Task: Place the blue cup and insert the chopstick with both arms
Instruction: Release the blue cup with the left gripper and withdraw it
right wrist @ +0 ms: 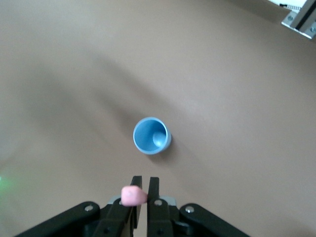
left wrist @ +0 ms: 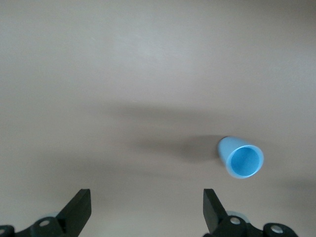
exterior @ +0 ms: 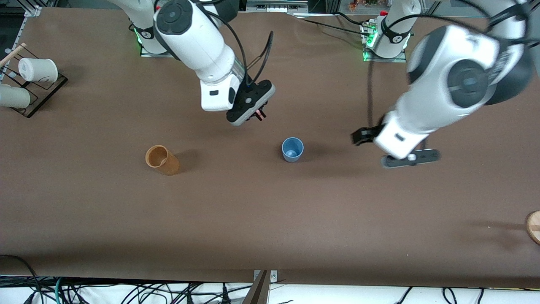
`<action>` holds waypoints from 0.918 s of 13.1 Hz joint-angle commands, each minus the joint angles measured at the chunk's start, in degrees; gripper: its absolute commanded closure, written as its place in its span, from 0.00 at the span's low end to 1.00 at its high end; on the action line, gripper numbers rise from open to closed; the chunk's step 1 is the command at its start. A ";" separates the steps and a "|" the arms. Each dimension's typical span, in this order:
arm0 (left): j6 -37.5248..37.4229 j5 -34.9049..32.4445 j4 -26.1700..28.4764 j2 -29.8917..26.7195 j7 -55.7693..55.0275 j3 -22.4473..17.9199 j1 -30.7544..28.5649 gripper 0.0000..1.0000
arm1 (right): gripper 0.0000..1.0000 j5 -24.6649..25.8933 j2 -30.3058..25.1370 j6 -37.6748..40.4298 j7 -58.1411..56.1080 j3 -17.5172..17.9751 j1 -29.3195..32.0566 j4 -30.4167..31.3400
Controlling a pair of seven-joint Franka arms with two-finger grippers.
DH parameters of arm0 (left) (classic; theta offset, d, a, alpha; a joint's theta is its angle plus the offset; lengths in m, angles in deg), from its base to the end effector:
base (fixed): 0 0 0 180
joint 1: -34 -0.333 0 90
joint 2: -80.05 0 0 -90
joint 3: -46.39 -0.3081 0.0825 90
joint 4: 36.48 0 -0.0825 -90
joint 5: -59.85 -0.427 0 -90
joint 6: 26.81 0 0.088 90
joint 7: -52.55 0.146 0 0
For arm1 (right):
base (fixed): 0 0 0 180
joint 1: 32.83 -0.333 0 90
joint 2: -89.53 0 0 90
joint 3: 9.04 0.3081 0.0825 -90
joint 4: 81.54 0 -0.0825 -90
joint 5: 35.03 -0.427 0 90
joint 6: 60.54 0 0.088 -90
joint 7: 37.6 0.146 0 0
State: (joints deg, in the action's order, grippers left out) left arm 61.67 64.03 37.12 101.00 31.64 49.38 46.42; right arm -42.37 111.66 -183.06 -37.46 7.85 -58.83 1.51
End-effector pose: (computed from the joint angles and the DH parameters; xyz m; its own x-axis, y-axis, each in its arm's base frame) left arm 0.6651 -0.1891 0.4860 0.9867 0.0962 -0.1308 0.1032 -0.9935 0.0477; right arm 0.5639 0.4977 0.4543 0.7777 0.5533 0.2983 0.6214 -0.7482 -0.2323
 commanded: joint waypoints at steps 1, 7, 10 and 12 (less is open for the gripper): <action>-0.68 -0.48 2.60 -3.19 11.65 -2.45 -4.32 0.00 | 1.00 4.16 4.14 -3.24 6.08 -0.20 -2.99 -3.77; -4.19 -0.48 6.72 -11.27 17.92 -5.37 -9.43 0.00 | 1.00 12.00 8.28 -8.25 14.54 -0.28 -6.95 -3.77; -4.72 -0.57 8.65 -13.56 22.38 -5.63 -10.83 0.00 | 1.00 12.00 9.77 -12.37 14.72 -0.63 -6.96 -3.95; -4.54 -0.57 11.47 -15.23 23.11 -5.63 -11.63 0.00 | 1.00 12.09 11.17 -16.16 16.12 -0.81 -7.04 -3.95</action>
State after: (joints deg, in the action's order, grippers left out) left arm 56.49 64.01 43.79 89.03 52.24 43.52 35.90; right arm -31.50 120.51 -197.06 -23.54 7.21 -65.34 -0.08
